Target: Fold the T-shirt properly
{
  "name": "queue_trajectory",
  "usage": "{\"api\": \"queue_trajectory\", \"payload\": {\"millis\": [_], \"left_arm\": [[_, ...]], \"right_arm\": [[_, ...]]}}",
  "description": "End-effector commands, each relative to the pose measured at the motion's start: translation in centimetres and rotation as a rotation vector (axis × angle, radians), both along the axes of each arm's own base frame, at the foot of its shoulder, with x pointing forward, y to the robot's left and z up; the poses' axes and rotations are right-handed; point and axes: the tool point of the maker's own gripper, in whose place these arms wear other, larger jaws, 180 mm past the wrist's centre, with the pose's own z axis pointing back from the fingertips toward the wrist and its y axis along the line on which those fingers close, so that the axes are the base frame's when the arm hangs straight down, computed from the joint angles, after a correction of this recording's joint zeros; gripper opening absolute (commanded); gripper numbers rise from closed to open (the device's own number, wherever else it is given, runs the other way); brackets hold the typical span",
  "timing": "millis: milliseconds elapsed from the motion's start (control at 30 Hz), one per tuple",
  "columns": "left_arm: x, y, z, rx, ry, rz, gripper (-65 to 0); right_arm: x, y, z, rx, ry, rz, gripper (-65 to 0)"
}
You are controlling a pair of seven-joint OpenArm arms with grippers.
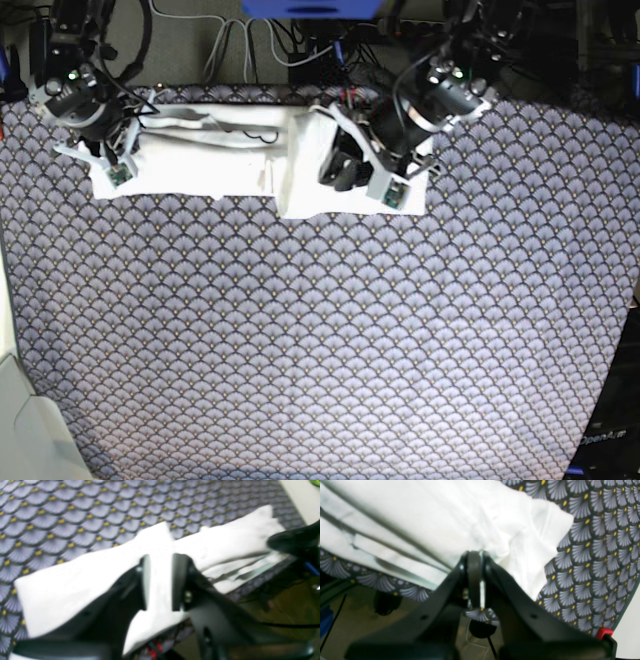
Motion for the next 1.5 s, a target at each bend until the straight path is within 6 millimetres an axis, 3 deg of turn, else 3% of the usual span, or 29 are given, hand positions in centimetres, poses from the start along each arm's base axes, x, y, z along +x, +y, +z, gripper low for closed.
{"api": "queue_trajectory", "payload": {"millis": [0, 100, 167, 300, 400, 567, 833, 1067, 1267, 1467], "left_arm": [[0.1, 0.8, 0.5, -0.002, -0.017, 0.016, -55.7], [0.5, 4.4, -0.4, 0.048, -0.003, 0.099, -55.3], [0.8, 7.4, -0.7, 0.083, 0.000, 0.171, -51.9], [1.0, 12.2, -0.8, 0.142, 0.001, 0.286, -39.0], [1.0, 13.8, -0.7, 0.168, -0.010, 0.300, -30.2], [1.1, 14.3, -0.3, 0.178, -0.031, 0.277, -26.4], [1.2, 14.4, -0.6, 0.179, -0.026, 0.279, -26.4], [1.3, 14.5, -0.5, 0.179, -0.029, 0.283, -26.5], [1.4, 14.5, -0.5, 0.181, -0.031, 0.283, -26.5], [1.1, 14.6, -0.6, 0.186, -0.024, 0.280, -26.5]], "right_arm": [[0.5, -0.4, 0.8, -0.013, -0.029, 0.002, -65.0], [0.5, -0.5, 0.8, -0.016, -0.027, 0.003, -64.5], [0.5, -0.5, 0.8, -0.017, -0.029, 0.004, -59.4], [0.3, -0.4, 0.7, -0.017, -0.023, 0.009, -45.2], [0.4, -0.6, 0.9, -0.026, -0.027, 0.014, -37.9], [0.6, -1.0, 1.2, -0.033, -0.036, 0.007, -36.5], [0.8, -4.6, 2.3, -0.074, -0.066, -0.102, -36.5], [1.4, -4.7, 2.6, -0.069, -0.083, -0.109, -36.1], [1.3, -4.6, 2.5, -0.042, -0.096, -0.152, -28.5], [1.9, -5.1, 2.1, -0.023, -0.100, -0.192, -27.8]]}}
